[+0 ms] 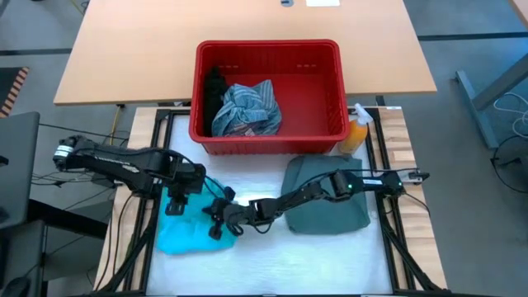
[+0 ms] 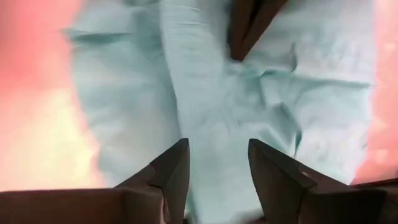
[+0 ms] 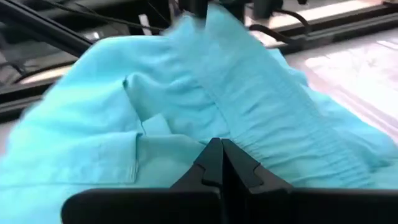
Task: Fold Laundry from Bin
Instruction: Fold the sky blue shorts, then stack the sky blue shorts on top of the light blue pants
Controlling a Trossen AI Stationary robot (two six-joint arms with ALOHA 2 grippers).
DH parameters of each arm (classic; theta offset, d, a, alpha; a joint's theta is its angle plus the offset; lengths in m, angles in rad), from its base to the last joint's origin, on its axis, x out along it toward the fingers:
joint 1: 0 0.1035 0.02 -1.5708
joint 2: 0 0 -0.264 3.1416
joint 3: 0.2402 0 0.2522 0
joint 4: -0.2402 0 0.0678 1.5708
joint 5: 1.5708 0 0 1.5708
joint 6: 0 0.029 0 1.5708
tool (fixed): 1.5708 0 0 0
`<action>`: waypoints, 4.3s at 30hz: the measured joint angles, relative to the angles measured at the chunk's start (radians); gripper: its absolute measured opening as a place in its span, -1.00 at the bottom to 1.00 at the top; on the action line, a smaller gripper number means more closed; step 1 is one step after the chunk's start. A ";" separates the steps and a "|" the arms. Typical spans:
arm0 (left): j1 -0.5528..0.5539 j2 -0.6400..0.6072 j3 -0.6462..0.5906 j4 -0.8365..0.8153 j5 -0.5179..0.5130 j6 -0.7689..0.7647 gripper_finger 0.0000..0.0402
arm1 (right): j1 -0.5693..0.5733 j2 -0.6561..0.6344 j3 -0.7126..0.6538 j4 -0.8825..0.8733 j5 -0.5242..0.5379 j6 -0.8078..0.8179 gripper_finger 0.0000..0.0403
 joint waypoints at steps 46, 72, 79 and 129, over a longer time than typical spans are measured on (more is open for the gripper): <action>-0.317 -0.235 -0.288 0.406 -0.550 -1.222 0.34 | 0.274 -0.753 -0.711 -0.352 0.148 1.116 -0.30; -0.206 -0.037 -0.541 0.760 -0.528 -1.139 0.40 | 0.094 -0.325 -0.520 -0.184 0.221 1.161 0.60; -0.206 0.040 -0.540 0.840 -0.576 -1.127 0.19 | 0.031 -0.324 -0.520 -0.164 0.200 1.069 0.30; -0.021 1.143 0.826 1.253 -0.324 -0.938 -1.00 | 0.453 -1.407 -1.137 -1.439 0.009 1.526 -0.77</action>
